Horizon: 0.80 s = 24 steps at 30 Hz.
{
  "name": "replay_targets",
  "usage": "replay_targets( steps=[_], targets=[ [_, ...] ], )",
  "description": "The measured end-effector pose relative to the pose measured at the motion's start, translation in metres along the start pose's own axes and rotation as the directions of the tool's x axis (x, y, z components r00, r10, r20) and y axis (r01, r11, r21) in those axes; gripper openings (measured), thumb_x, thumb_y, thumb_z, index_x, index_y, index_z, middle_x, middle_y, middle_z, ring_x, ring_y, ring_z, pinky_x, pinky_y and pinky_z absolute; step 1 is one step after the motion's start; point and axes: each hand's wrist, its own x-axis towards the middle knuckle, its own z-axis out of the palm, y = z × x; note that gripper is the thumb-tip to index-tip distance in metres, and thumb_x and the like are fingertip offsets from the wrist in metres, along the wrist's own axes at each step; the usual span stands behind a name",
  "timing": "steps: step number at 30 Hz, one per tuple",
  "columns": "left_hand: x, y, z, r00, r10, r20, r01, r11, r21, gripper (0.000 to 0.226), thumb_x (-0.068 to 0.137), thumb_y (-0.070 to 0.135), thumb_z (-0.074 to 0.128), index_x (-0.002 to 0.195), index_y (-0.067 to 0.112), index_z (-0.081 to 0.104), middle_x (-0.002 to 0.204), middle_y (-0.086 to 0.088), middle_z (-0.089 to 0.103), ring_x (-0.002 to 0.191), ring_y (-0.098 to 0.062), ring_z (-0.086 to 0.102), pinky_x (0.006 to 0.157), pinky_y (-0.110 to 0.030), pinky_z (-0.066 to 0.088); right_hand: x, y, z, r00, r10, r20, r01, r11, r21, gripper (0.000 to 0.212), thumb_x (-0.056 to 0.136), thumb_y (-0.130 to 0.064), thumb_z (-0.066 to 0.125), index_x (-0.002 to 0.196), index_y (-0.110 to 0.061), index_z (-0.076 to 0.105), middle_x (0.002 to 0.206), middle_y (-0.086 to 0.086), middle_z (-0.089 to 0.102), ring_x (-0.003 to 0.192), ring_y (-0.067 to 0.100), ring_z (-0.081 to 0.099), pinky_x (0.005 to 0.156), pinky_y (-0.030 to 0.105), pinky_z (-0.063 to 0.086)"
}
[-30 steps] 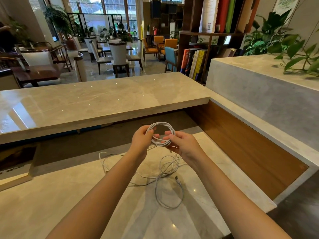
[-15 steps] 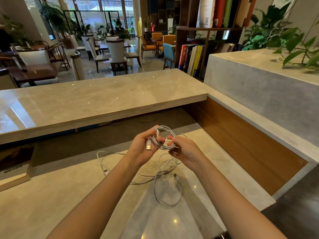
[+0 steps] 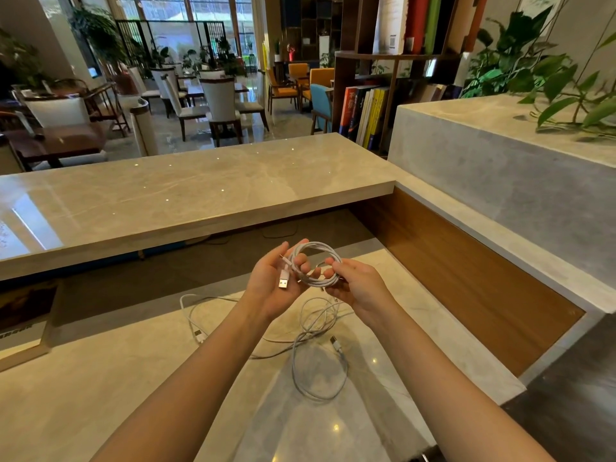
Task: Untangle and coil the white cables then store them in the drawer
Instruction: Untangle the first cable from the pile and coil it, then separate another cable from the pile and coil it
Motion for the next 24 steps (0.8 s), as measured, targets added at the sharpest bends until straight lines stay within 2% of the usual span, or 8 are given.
replay_targets(
  steps=[4, 6, 9, 11, 14, 17, 20, 24],
  targets=[
    [0.003, 0.004, -0.006, 0.999, 0.037, -0.026, -0.032, 0.981, 0.192, 0.053, 0.093, 0.050, 0.041, 0.120, 0.007, 0.057, 0.090, -0.011, 0.067, 0.088, -0.023, 0.064, 0.084, -0.039, 0.051, 0.001, 0.000, -0.004, 1.000, -0.014, -0.011, 0.015, 0.995, 0.094, 0.015, 0.093, -0.013, 0.055, 0.090, -0.003, 0.067, 0.084, 0.013, 0.069, 0.079, 0.021, 0.067, 0.075, 0.032, 0.058],
    [0.004, 0.005, -0.009, 0.993, 0.101, -0.063, -0.070, 0.923, 0.378, 0.047, 0.092, 0.046, 0.046, 0.118, 0.009, 0.060, 0.097, -0.010, 0.066, 0.097, -0.023, 0.062, 0.085, -0.039, 0.052, 0.002, -0.001, -0.006, 0.999, -0.027, -0.040, 0.030, 0.997, 0.078, 0.017, 0.092, -0.016, 0.057, 0.097, -0.003, 0.067, 0.086, 0.013, 0.071, 0.080, 0.021, 0.069, 0.070, 0.029, 0.059],
    [0.003, 0.008, -0.011, 0.986, 0.156, -0.051, -0.084, 0.743, 0.664, 0.037, 0.091, 0.032, 0.055, 0.120, 0.010, 0.059, 0.105, -0.012, 0.061, 0.103, -0.026, 0.058, 0.087, -0.036, 0.052, 0.001, -0.002, -0.007, 0.996, -0.065, -0.067, 0.069, 0.996, 0.063, 0.017, 0.092, -0.017, 0.058, 0.101, -0.005, 0.067, 0.091, 0.013, 0.072, 0.083, 0.021, 0.070, 0.067, 0.026, 0.059],
    [0.003, 0.009, -0.013, 0.983, 0.174, -0.050, -0.082, 0.672, 0.736, 0.035, 0.090, 0.019, 0.056, 0.124, 0.009, 0.056, 0.109, -0.014, 0.063, 0.102, -0.026, 0.061, 0.089, -0.036, 0.052, 0.001, -0.002, -0.008, 0.996, -0.074, -0.054, 0.076, 0.996, 0.046, 0.017, 0.091, -0.016, 0.059, 0.103, -0.006, 0.066, 0.094, 0.013, 0.072, 0.088, 0.023, 0.070, 0.070, 0.027, 0.058],
    [0.002, 0.008, -0.013, 0.975, 0.210, -0.078, -0.103, 0.728, 0.678, 0.029, 0.090, 0.007, 0.055, 0.118, 0.008, 0.059, 0.103, -0.013, 0.067, 0.094, -0.023, 0.066, 0.087, -0.034, 0.053, 0.003, 0.001, -0.009, 0.997, -0.074, -0.032, 0.073, 0.997, -0.033, 0.017, 0.090, -0.016, 0.059, 0.103, -0.007, 0.066, 0.095, 0.011, 0.072, 0.094, 0.024, 0.067, 0.073, 0.028, 0.056],
    [0.001, 0.003, -0.011, 0.980, 0.181, -0.081, -0.091, 0.773, 0.628, 0.024, 0.091, 0.009, 0.054, 0.112, 0.009, 0.063, 0.094, -0.008, 0.069, 0.086, -0.017, 0.066, 0.080, -0.029, 0.054, 0.005, 0.005, -0.013, 0.992, -0.105, -0.072, 0.096, 0.988, -0.121, 0.020, 0.093, -0.022, 0.056, 0.103, -0.009, 0.066, 0.092, 0.006, 0.069, 0.092, 0.019, 0.064, 0.074, 0.026, 0.053],
    [0.005, -0.008, -0.012, 0.989, 0.091, -0.120, -0.008, 0.829, 0.560, 0.021, 0.089, 0.008, 0.056, 0.107, 0.007, 0.067, 0.088, -0.007, 0.070, 0.085, -0.016, 0.066, 0.080, -0.028, 0.057, 0.008, 0.013, -0.024, 0.985, -0.116, -0.125, 0.098, 0.985, -0.142, 0.017, 0.092, -0.016, 0.056, 0.103, -0.008, 0.066, 0.088, 0.005, 0.068, 0.083, 0.017, 0.065, 0.069, 0.023, 0.054],
    [0.020, -0.036, -0.019, 0.969, -0.050, -0.240, 0.145, 0.907, 0.395, 0.017, 0.089, 0.001, 0.054, 0.101, 0.004, 0.067, 0.091, -0.009, 0.069, 0.087, -0.016, 0.065, 0.076, -0.028, 0.057, 0.013, 0.032, -0.049, 0.986, -0.027, -0.163, 0.010, 0.994, -0.105, 0.017, 0.089, -0.007, 0.060, 0.103, -0.005, 0.068, 0.090, 0.010, 0.071, 0.082, 0.022, 0.067, 0.067, 0.027, 0.056]
  ],
)
